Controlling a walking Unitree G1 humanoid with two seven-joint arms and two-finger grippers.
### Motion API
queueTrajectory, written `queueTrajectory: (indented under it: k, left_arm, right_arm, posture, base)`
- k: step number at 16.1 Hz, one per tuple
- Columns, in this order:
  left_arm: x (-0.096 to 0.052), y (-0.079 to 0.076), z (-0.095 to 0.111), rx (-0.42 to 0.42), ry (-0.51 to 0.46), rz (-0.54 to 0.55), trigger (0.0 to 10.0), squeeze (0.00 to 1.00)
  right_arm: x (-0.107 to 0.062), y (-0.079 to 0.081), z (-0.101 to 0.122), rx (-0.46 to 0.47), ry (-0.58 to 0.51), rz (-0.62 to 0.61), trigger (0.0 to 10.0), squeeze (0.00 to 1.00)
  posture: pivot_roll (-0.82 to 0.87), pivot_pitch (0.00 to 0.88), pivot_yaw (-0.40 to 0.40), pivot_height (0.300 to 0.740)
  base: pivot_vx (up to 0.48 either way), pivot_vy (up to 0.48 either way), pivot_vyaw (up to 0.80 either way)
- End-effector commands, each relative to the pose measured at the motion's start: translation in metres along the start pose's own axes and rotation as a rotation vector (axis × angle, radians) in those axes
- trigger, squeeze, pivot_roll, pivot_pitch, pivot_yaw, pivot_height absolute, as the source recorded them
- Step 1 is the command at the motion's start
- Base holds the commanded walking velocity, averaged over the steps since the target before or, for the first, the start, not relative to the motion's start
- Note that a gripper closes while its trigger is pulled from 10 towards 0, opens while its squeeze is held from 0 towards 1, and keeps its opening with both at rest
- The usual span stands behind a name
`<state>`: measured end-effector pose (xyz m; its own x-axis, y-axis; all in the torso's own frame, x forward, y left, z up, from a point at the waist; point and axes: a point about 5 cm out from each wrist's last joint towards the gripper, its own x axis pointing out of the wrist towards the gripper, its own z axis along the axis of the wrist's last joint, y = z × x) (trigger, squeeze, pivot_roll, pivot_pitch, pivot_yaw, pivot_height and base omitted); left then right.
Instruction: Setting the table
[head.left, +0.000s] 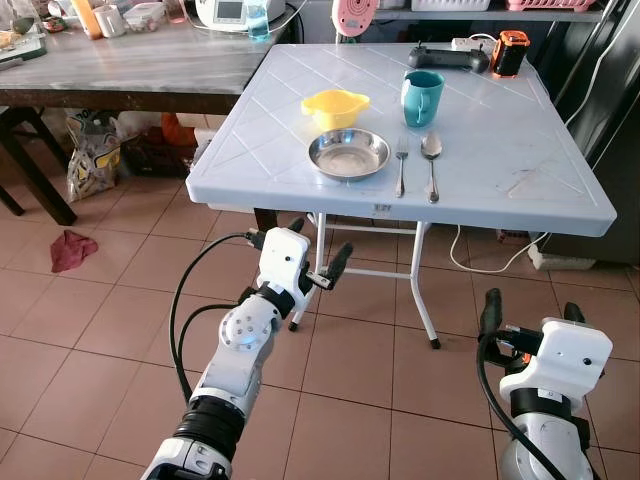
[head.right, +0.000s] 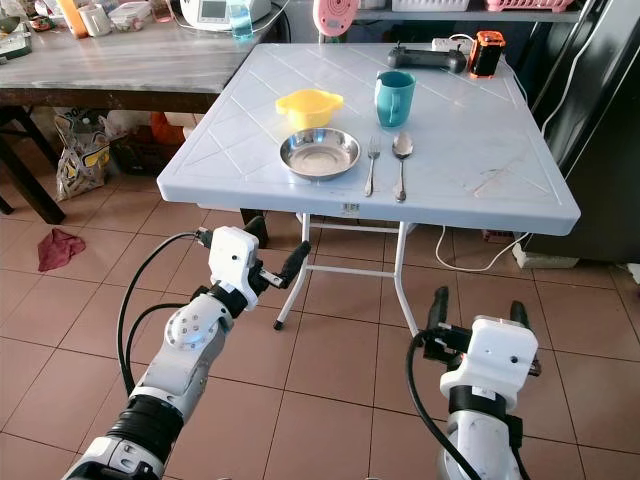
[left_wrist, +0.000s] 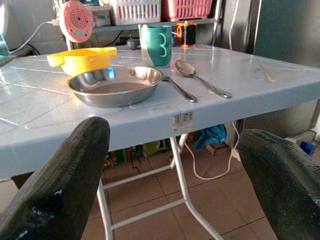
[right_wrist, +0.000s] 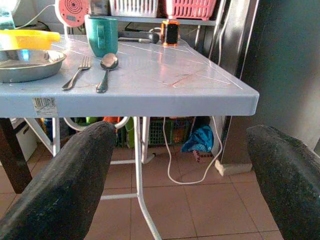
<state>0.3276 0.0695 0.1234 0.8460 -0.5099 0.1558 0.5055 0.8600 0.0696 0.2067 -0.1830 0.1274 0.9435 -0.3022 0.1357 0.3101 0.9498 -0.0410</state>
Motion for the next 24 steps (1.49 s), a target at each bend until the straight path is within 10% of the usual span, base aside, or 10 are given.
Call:
queueTrajectory:
  k: [1, 24]
  left_arm:
    - [-0.002, 0.0, 0.001, 0.001, -0.003, -0.013, 10.0, 0.0]
    - [-0.007, 0.002, -0.002, 0.018, 0.021, -0.036, 10.0, 0.0]
  right_arm:
    - [-0.001, 0.001, 0.002, -0.001, 0.0, 0.004, 10.0, 0.0]
    - [0.009, 0.007, 0.005, -0.035, -0.024, 0.041, 10.0, 0.0]
  posture:
    - [-0.05, 0.095, 0.059, 0.714]
    - [-0.03, 0.104, 0.059, 0.714]
  base:
    - [0.251, 0.0, 0.0]
    - [0.366, 0.0, 0.0]
